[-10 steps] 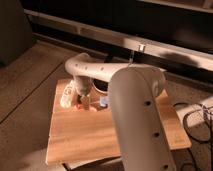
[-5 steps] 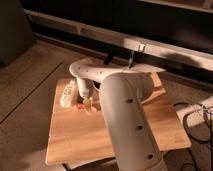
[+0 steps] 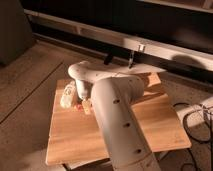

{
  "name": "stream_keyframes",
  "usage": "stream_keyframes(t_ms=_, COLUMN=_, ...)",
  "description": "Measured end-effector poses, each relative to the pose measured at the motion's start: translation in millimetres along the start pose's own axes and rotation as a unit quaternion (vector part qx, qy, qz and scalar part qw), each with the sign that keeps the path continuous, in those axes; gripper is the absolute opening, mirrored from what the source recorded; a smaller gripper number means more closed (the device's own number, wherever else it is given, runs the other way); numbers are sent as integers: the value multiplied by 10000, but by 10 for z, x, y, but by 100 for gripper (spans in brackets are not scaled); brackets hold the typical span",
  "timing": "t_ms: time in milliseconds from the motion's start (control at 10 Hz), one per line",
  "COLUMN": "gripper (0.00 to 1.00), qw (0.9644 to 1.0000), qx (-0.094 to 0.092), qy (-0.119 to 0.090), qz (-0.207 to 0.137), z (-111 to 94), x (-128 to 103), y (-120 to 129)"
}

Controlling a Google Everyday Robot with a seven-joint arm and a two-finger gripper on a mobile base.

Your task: Place the pepper on the white sponge

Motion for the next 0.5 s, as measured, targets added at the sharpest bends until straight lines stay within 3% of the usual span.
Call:
stream_keyframes(t_ms=100, gripper=13, qw=10000, qx=19, qy=10, qz=26, z=-5, x=12, y=-25)
stream_keyframes(t_ms=200, gripper=4, qw=10000, qx=54, qy=8, qz=49, z=-28, x=9, y=-39)
stream_keyframes(t_ms=500, gripper=0, qw=9992, qx=349, qy=-71, qz=172, z=-279, x=40, y=-91)
